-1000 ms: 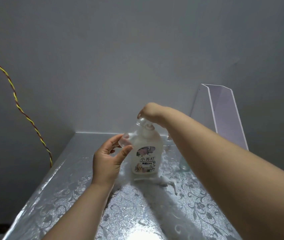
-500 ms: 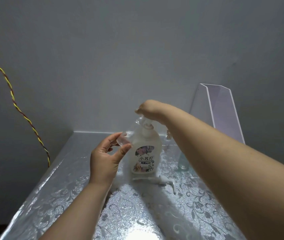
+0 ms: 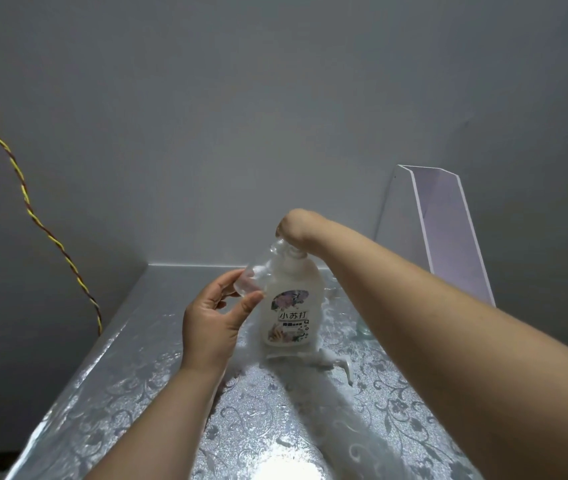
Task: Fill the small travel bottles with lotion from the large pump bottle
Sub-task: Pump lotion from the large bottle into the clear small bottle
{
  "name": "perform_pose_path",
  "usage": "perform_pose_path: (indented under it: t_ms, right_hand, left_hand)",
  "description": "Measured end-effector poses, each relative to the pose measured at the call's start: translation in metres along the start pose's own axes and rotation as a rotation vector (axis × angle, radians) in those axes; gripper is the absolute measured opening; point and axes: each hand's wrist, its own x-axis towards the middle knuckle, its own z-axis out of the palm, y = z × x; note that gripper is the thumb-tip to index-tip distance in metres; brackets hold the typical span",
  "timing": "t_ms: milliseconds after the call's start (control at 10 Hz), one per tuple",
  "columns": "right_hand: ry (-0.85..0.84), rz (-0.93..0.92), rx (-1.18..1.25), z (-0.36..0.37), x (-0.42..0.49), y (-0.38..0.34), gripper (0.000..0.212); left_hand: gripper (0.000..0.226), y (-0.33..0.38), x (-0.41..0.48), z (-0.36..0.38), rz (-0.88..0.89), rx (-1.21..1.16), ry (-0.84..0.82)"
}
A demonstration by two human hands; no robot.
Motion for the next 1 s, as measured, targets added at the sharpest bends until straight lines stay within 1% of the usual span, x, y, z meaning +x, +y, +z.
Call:
perform_pose_path:
  t_ms: [100,200,300,500,600,700,800,900,1000]
  right_hand:
    - [0.054,-0.008,0.038,-0.009,-0.013,-0.002,0.039]
    - [0.095,-0.042,0.059,-0.014,-0.016,-0.003,0.041]
    - [0.086,-0.021,0.089,-0.014,-0.012,-0.005,0.038]
    - [-0.043,-0.046,-0.103,0.002,0.024,0.001,0.033]
    - [-0.067,-0.044,-0.131,0.001,0.003,-0.004,0.038]
    - [-0.006,-0.084,-0.056,0.002,0.014,0.001,0.035]
    - [0.035,-0.107,0.059,-0.008,-0.004,0.0,0.033]
    - [0.059,-0.132,0.111,-0.021,-0.022,-0.002,0.038]
    - [0.039,-0.142,0.09,-0.019,-0.02,-0.002,0.038]
  left_hand:
    - [0.052,0.001,0.002,0.0,0.023,-0.007,0.002]
    - [0.042,0.004,0.002,0.0,0.043,0.023,0.018]
    - [0.043,0.008,0.001,0.001,0.032,0.039,0.021]
    - [0.038,0.002,-0.001,0.0,0.019,0.043,0.01]
    - [0.04,0.0,-0.002,-0.001,0.021,0.051,-0.006]
    - [0.038,0.003,-0.001,0.0,0.035,0.05,0.007]
    - [0.041,0.005,0.0,-0.001,0.067,0.062,0.026]
    - [0.043,0.004,0.002,0.0,0.078,0.044,0.041]
    - [0.052,0.002,0.002,0.0,0.071,0.024,0.037]
